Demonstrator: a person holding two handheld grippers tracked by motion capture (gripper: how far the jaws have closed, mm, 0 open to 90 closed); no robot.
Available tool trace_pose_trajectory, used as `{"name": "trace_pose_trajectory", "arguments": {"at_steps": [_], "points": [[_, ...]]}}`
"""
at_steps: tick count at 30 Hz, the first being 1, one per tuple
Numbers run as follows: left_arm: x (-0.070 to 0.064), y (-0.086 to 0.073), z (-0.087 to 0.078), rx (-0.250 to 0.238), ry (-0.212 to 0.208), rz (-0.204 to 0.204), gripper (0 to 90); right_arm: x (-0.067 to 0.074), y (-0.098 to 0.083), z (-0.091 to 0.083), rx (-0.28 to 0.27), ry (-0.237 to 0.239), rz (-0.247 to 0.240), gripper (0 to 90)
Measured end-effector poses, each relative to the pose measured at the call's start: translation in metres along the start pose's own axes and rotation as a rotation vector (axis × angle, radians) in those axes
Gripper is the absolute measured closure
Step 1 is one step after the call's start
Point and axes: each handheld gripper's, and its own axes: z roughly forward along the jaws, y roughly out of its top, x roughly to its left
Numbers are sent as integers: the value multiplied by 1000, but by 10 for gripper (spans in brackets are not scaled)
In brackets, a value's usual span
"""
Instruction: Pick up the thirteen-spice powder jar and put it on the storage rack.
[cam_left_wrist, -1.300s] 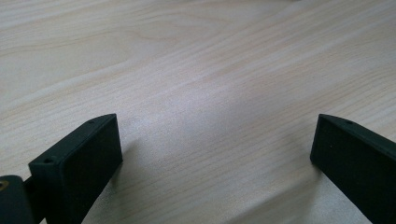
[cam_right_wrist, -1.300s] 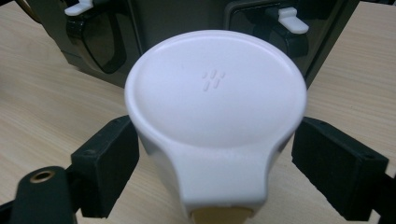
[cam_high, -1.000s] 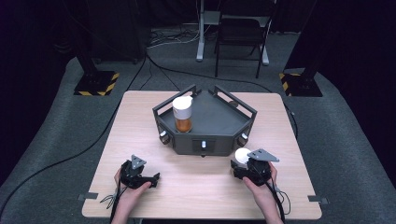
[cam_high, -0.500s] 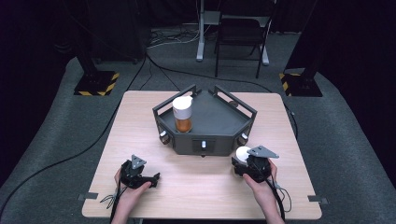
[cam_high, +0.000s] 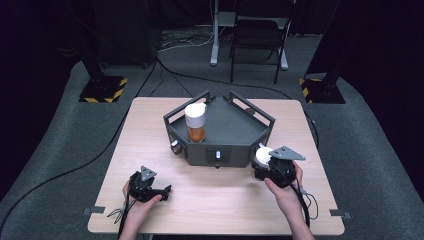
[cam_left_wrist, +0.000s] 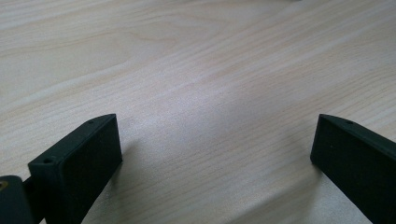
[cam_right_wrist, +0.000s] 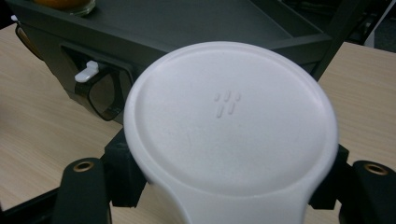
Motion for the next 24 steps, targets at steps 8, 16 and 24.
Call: {"name": "trace_pose_trajectory", "arguments": {"at_steps": [8, 16, 24], "points": [[0, 0, 0, 0, 0, 0, 18, -3, 20, -6, -14, 7, 1, 296], [0, 0, 0, 0, 0, 0, 18, -1, 36, -9, -18, 11, -20, 296], [0, 0, 0, 0, 0, 0, 18, 1, 53, -14, -32, 16, -35, 296]]}}
